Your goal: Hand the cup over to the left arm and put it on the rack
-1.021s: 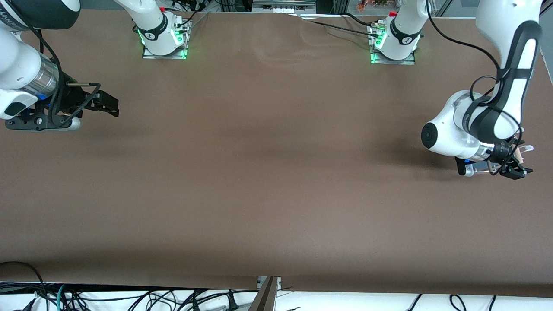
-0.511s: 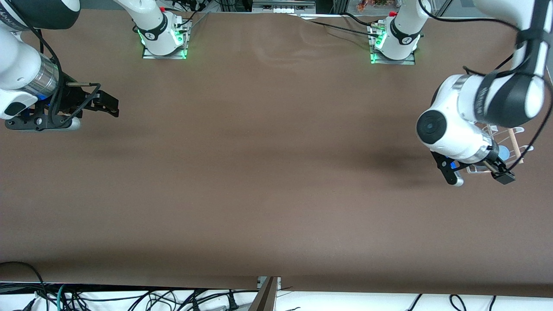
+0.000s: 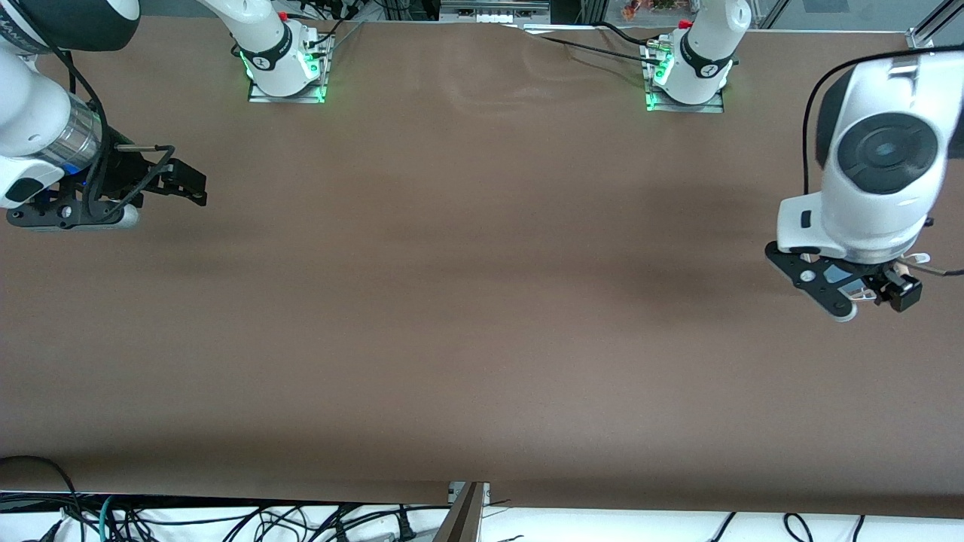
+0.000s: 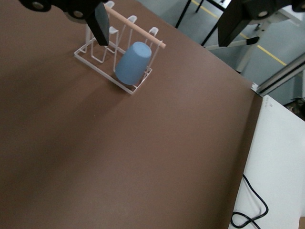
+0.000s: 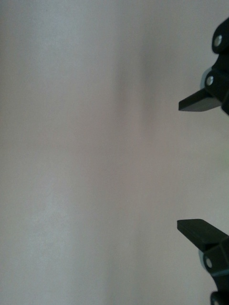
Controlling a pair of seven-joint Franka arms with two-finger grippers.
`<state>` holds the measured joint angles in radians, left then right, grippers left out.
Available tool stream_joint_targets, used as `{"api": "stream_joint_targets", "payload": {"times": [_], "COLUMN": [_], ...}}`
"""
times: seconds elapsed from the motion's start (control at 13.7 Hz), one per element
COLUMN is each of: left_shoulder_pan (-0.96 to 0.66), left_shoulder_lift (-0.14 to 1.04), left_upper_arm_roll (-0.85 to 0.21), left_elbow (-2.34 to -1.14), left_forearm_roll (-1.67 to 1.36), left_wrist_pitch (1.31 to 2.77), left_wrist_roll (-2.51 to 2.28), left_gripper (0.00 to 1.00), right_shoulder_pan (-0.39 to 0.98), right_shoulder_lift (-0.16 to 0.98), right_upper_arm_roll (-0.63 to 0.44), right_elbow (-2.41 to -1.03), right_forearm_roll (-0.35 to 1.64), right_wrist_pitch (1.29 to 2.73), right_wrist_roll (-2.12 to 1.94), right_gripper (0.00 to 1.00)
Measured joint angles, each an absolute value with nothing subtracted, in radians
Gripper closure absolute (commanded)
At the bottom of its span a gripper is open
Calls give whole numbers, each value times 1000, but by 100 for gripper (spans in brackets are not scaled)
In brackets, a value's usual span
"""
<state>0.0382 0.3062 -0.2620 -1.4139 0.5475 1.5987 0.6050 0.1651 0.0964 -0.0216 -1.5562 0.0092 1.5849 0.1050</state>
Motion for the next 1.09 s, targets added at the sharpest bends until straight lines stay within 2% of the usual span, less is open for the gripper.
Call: {"api": "stream_joint_targets", "payload": {"times": [0.29, 0.58, 0.8, 1.09], "left_shoulder_pan": [45, 62, 74, 75], "left_shoulder_lift": [266, 209, 193, 148], "left_upper_arm_roll": [-239, -143, -91, -79], "left_elbow": [-1386, -1385, -1383, -1381], "left_forearm_roll": [286, 48, 3, -9], "left_wrist_pitch": [1560, 1535, 1540, 1536], "left_wrist_roll": [279, -35, -79, -95], "left_gripper": [0, 0, 0, 0], "right_shoulder_pan": [166, 167, 173, 174], "right_shoulder_lift": [96, 96, 96, 96], "right_upper_arm_roll": [-22, -22, -22, -22], "right_elbow": [-1556, -1556, -1557, -1557], "right_forearm_roll": [9, 9, 9, 7], "right_wrist_pitch": [1586, 1587, 1587, 1587], "right_wrist_roll": [105, 105, 105, 105], "right_gripper": [0, 0, 0, 0]}}
